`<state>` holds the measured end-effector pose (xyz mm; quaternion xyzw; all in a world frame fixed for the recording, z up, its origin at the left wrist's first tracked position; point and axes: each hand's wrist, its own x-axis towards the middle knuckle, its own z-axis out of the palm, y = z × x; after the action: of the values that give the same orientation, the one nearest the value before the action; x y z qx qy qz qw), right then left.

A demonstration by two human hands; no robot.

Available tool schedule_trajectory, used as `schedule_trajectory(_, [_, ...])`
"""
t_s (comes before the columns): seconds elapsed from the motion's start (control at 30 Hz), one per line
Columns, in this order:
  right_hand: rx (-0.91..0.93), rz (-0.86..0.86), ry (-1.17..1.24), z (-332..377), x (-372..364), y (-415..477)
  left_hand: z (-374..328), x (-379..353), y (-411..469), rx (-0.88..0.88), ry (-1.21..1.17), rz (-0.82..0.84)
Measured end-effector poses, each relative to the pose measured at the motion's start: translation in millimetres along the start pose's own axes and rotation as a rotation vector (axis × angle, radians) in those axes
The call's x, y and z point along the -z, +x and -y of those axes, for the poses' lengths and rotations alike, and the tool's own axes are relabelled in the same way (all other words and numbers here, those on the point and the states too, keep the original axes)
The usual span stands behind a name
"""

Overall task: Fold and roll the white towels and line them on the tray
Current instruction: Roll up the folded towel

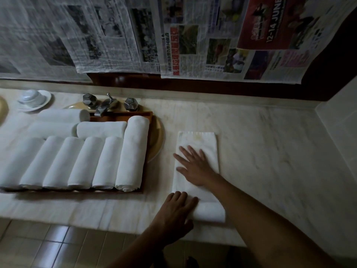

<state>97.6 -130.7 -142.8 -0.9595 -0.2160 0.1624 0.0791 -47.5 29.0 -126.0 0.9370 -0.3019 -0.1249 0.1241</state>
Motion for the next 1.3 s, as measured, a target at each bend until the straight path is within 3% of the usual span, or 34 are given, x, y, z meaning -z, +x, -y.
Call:
schedule_trajectory(0.3, [-0.054,-0.014,0.122,-13.7,34.5,69.3,8.0,-2.0,8.2,0.014,-0.09,-0.012])
schedule_trajectory(0.47, [-0.222,-0.292,0.133,-22.5,14.4,16.5,8.1,-1.0,8.3,0.016,-0.111,-0.018])
schedule_trajectory(0.53, [-0.316,-0.236,0.109,-40.7,11.2,15.5,8.5,0.3,8.4,0.012,-0.097,-0.028])
schedule_trajectory(0.73, [-0.336,-0.121,0.204,-83.0,52.1,31.8,12.1,-2.7,9.1,0.023,-0.066,-0.028])
schedule_trajectory(0.93, [-0.2,-0.306,0.426,-7.1,13.2,-114.8,7.5,2.4,8.6,-0.003,-0.044,-0.042])
schedule_trajectory(1.1, [-0.017,-0.195,0.117,24.5,-43.6,-187.8,7.4,5.2,7.6,-0.013,-0.001,-0.031])
schedule_trajectory(1.3, [-0.046,-0.136,0.099,21.7,-40.0,-195.5,7.5,3.2,-12.5,-0.039,0.026,0.008])
